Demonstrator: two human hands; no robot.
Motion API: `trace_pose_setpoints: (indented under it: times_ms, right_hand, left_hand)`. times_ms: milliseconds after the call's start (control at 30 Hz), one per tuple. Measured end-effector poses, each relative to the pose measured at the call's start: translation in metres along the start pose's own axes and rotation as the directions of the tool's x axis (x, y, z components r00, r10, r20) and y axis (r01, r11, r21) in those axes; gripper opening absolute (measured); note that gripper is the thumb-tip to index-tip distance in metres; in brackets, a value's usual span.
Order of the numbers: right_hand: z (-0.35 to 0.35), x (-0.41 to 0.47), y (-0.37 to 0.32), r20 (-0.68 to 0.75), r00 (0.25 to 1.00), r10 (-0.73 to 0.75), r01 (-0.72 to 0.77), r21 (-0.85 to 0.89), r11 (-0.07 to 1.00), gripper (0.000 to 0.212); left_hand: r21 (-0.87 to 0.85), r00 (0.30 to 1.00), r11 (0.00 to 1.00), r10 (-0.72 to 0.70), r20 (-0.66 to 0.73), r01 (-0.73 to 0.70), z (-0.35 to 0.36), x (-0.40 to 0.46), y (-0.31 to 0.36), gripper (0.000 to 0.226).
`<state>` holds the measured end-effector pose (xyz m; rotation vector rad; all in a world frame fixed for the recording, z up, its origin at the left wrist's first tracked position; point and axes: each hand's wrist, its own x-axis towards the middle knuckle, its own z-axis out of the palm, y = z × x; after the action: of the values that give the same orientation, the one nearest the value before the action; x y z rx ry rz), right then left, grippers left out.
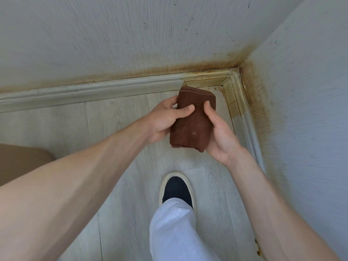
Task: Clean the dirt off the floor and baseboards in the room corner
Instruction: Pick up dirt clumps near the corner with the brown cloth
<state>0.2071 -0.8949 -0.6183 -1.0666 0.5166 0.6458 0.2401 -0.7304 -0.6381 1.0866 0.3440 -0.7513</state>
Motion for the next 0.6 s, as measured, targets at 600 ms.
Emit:
trace_pose_setpoints:
  times_ms: [600]
  right_hand:
    - [0.005, 0.017, 0.000, -0.344, 0.847, -0.404, 0.283, -0.351, 0.892, 0.021]
  left_hand:
    - [0.142, 0.997, 0.987, -0.075, 0.013, 0.072, 0.007, 0.004, -0.009, 0.041]
